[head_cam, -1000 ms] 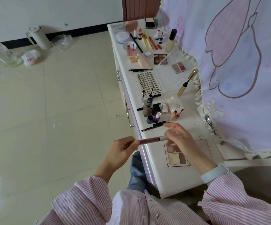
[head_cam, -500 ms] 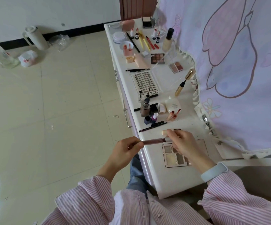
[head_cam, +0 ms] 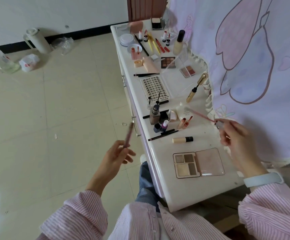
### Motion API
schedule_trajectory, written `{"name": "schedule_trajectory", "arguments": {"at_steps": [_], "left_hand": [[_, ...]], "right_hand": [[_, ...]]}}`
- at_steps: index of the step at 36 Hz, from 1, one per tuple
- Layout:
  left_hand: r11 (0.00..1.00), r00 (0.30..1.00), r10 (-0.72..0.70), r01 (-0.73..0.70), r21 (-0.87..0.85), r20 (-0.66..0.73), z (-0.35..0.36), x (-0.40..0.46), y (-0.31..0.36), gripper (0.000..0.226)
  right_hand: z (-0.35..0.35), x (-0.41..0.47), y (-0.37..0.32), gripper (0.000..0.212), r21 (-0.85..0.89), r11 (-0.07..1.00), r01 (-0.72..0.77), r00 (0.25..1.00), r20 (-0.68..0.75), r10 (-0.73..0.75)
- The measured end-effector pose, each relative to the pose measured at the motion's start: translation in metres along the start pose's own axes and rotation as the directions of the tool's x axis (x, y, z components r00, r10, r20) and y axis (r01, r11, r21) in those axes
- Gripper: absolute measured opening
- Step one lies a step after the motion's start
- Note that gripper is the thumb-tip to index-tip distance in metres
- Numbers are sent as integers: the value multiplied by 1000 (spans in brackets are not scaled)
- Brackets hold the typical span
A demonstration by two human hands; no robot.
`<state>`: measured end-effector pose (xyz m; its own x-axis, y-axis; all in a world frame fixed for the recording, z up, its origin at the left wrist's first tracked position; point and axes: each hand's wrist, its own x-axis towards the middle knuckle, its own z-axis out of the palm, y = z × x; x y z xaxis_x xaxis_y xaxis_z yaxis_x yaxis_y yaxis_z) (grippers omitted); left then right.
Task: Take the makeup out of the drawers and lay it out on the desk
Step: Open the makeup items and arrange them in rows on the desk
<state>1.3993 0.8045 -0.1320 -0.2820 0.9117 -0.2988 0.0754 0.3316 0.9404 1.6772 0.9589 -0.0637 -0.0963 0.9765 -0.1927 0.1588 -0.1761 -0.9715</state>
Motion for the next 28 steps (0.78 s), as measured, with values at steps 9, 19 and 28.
{"name": "schedule_trajectory", "arguments": {"at_steps": [9, 19, 28], "left_hand": [[993, 971, 10, -38, -112, -239, 36, 12, 5, 11], [987, 949, 4, 47, 153, -315, 95, 36, -6, 10], [912, 942, 65, 78, 403, -329, 109, 51, -18, 9]], "right_hand": [[37, -32, 29, 17, 78, 985, -152, 973, 188, 135], [82, -21, 84, 16, -458, 884, 94, 990, 132, -37], [92, -6, 98, 24, -729, 613, 304, 948, 172, -267]]}}
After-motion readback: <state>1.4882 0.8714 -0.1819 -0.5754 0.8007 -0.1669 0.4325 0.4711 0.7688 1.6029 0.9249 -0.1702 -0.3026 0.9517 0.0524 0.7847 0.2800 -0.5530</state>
